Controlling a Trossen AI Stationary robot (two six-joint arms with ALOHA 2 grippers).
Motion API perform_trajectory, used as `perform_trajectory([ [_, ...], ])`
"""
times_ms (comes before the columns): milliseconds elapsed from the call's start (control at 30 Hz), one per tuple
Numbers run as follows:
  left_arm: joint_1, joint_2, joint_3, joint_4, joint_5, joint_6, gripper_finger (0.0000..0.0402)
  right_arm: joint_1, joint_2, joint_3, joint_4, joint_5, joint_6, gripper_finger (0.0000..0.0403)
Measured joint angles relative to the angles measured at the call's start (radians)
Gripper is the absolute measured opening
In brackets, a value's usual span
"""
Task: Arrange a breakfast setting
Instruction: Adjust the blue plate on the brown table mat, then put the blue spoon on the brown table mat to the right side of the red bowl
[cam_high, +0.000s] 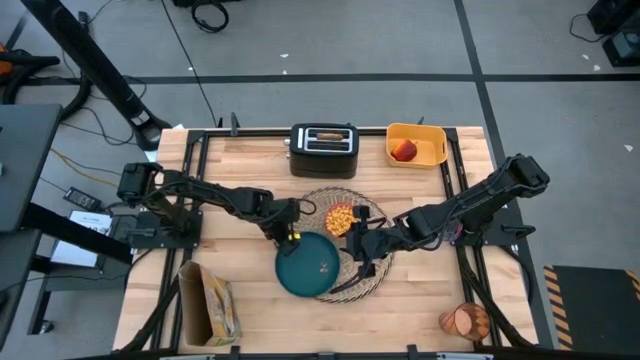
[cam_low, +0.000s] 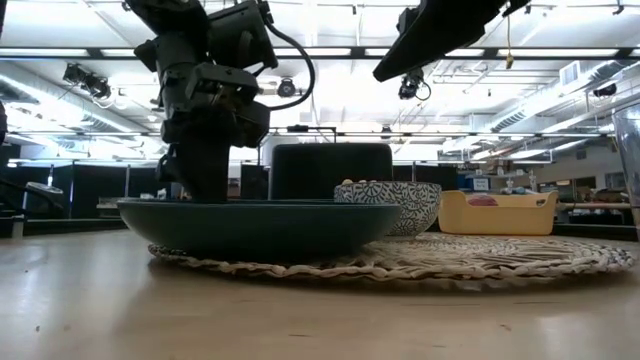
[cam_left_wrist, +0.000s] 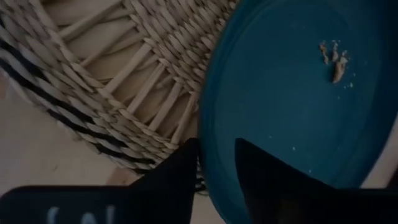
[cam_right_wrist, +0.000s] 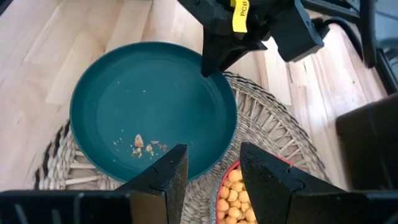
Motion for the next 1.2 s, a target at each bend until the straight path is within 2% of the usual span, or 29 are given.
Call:
perform_trajectory([
  [233,0.001,-0.081,0.002,0.003,0.013,0.03,0.0163,0.01,-0.049,0.0,0.0,0.036,-0.037,0.0153],
  [500,0.006,-0.236,0.002,0.021,-0.031,0.119,0.0169,0.003,-0.151,0.0,-0.064,0.063,-0.044,0.0153],
  [600,0.01,-0.29,0.001,0.103,-0.043,0.229,0.0169,-0.024,-0.192,0.0,-0.1,0.082,-0.046,0.0153],
  [833,0.021,-0.361,0.002,0.431,-0.046,0.653,0.0169,-0.101,-0.276,0.0,-0.138,0.064,0.028,0.0153],
  [933,0.038,-0.372,0.002,0.489,-0.05,0.808,0.0169,-0.119,-0.296,0.0,-0.121,0.04,0.015,0.0153],
  [1000,0.051,-0.373,0.002,0.499,-0.05,0.863,0.0169,-0.126,-0.325,0.0,-0.118,0.035,-0.06,0.0153],
  [1100,0.067,-0.371,0.001,0.495,-0.05,0.864,0.0169,-0.131,-0.386,0.0,-0.165,0.118,-0.138,0.0153],
  [1200,0.068,-0.37,0.0,0.482,-0.05,0.841,0.0169,-0.141,-0.443,0.001,-0.238,0.239,-0.083,0.0153],
])
